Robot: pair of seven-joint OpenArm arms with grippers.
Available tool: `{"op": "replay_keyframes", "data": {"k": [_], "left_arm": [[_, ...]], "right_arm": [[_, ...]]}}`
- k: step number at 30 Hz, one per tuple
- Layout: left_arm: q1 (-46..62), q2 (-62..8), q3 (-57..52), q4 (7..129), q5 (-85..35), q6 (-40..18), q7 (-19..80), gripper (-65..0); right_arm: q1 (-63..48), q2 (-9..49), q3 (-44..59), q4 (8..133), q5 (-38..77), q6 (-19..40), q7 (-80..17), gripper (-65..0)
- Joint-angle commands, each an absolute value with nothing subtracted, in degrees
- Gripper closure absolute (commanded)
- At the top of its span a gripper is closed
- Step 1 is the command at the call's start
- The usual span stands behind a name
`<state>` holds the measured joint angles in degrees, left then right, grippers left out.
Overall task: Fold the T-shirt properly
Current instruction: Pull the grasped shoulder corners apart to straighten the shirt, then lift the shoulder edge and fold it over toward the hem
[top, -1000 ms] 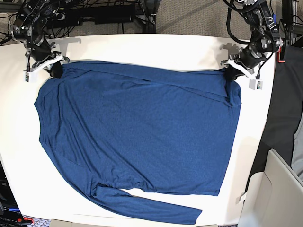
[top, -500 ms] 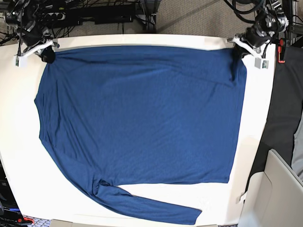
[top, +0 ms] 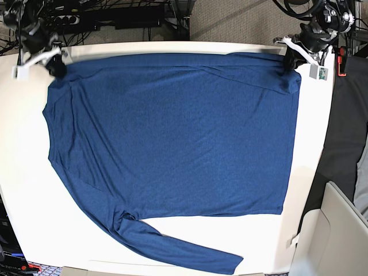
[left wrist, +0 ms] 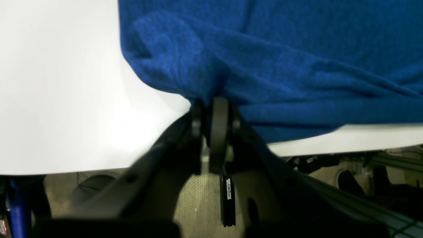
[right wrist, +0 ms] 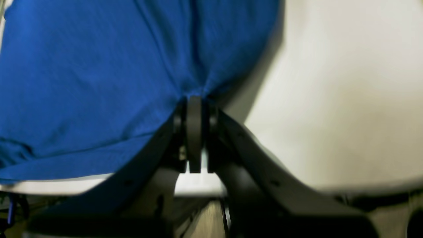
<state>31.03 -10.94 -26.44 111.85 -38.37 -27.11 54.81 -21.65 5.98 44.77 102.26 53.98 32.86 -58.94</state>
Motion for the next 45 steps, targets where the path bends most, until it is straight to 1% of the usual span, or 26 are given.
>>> {"op": "replay_keyframes", "data": {"k": [1,5,11,17,28,38,39,41,42,44,45], "left_arm": [[28.9,-11.6,-26.9,112.9,-39.2,-27.3,53.7,-0.2],[24.2,-11.6,-26.9,112.9,-39.0,-27.3,53.8,-0.3],[15.9,-11.6,-26.9,112.7,-38.9,-27.3,58.3,-0.3],[9.5,-11.6,-26.8,111.3,-38.7,-27.1,59.1,-0.4],[1.8,-11.6,-26.6,100.0,-38.7,-27.1,58.4,-0.4],[-3.2,-11.6,-26.8,90.5,-38.7,-27.1,58.2,-0.5],[-3.4,-11.6,-26.6,89.4,-38.7,-27.1,58.2,-0.7],[-3.6,-11.6,-26.6,88.0,-38.7,-27.0,58.2,-3.5],[-3.6,-11.6,-26.7,87.7,-38.7,-27.0,58.4,-5.8],[-3.3,-11.6,-26.7,88.0,-38.8,-27.0,58.9,-12.4],[-3.2,-11.6,-26.8,88.0,-38.8,-27.0,58.9,-15.6]], "right_arm": [[-20.4,6.7,45.1,103.3,55.1,33.0,-57.9,-0.2],[-15.6,8.1,44.5,103.0,53.5,33.0,-57.9,-0.2],[-7.4,9.3,42.4,102.5,46.8,33.0,-57.9,-0.2],[0.1,10.3,42.1,95.3,45.4,33.0,-57.7,-0.2],[11.8,10.5,42.1,79.5,45.3,33.0,-57.5,-0.2],[16.9,10.5,42.1,70.5,45.2,32.7,-57.5,-0.7],[17.0,10.5,42.1,69.8,45.2,32.7,-57.5,-2.1],[16.9,10.5,42.1,69.1,45.2,32.6,-57.5,-7.8],[16.7,10.5,42.2,69.2,45.2,32.6,-57.5,-11.1],[16.3,10.5,42.4,69.3,45.4,32.6,-57.8,-19.5],[15.9,10.5,42.4,69.4,45.6,32.6,-57.8,-22.6]]}}
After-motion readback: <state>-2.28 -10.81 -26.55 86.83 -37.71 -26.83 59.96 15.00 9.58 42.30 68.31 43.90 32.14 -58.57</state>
